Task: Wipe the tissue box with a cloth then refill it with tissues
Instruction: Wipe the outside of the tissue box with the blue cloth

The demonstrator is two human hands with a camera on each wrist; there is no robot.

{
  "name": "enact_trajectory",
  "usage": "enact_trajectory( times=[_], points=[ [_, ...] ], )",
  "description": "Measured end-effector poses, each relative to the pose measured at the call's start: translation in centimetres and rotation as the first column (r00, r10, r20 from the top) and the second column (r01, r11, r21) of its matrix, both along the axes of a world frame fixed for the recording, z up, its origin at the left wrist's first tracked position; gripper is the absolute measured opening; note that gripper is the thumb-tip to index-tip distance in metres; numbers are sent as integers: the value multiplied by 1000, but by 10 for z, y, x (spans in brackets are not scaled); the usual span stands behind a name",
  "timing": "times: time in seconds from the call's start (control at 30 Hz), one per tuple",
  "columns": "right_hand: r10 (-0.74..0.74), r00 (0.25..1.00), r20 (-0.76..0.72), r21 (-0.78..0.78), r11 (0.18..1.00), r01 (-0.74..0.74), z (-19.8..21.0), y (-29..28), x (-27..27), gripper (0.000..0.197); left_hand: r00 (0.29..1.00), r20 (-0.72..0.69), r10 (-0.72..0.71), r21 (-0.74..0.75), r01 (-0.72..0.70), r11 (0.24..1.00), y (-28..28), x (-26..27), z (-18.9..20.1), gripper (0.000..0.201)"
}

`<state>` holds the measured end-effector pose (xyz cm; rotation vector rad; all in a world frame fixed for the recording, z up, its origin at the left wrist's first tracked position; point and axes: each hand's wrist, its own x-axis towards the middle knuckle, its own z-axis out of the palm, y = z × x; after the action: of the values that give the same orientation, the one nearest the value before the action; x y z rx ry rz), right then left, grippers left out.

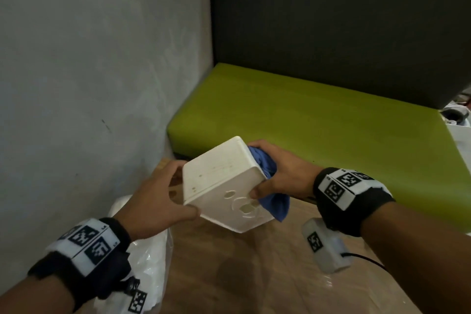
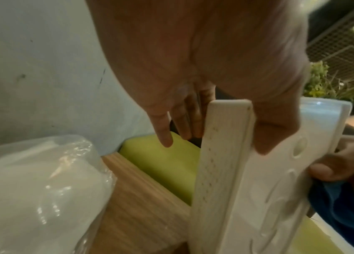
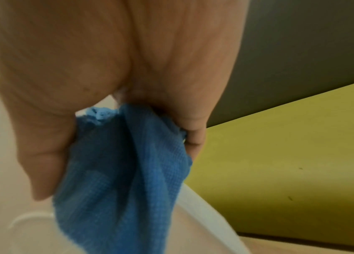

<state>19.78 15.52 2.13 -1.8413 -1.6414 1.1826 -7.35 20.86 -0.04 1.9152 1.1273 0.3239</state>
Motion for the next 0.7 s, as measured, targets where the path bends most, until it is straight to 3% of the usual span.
enact_trajectory(
  times=[0.07,0.13,0.2,0.23,0.27,0.3,0.33,0.4,0.53,0.63,0.7],
  points=[
    [-109,963,-245,-34,994,104,4,-2,-1,71,998,55,32,-9,-32,999,0,7,2,71],
    [-200,866,-458,-59,979,195,12,-3,-4,49,996,76,42,3,-42,999,2,11,7,68],
    [-182,860,-476,4,978,209,20,-4,-9,38,996,69,48,9,-49,999,2,14,13,71],
    [-152,920,-361,99,975,200,23,-4,-12,36,996,68,54,12,-55,998,2,16,15,72],
    [-124,982,-142,223,963,153,24,-4,-15,37,995,72,64,17,-66,998,2,17,17,73],
    [-100,988,113,323,945,59,24,-3,-19,40,993,82,80,24,-83,996,1,19,19,75],
    [-77,942,326,368,928,-52,24,-4,-25,44,991,92,99,31,-103,994,1,20,21,76],
    [-21,845,534,361,910,-206,26,-4,-37,51,985,109,132,45,-137,989,0,24,22,77],
    [60,789,611,379,853,-358,34,-4,-61,43,980,123,159,52,-167,985,-1,30,23,68],
    [91,818,567,434,812,-391,37,-11,-61,38,979,124,164,36,-169,985,-2,28,24,64],
    [64,831,553,434,829,-352,32,-15,-46,40,981,111,156,41,-162,986,-3,27,26,68]
  ],
)
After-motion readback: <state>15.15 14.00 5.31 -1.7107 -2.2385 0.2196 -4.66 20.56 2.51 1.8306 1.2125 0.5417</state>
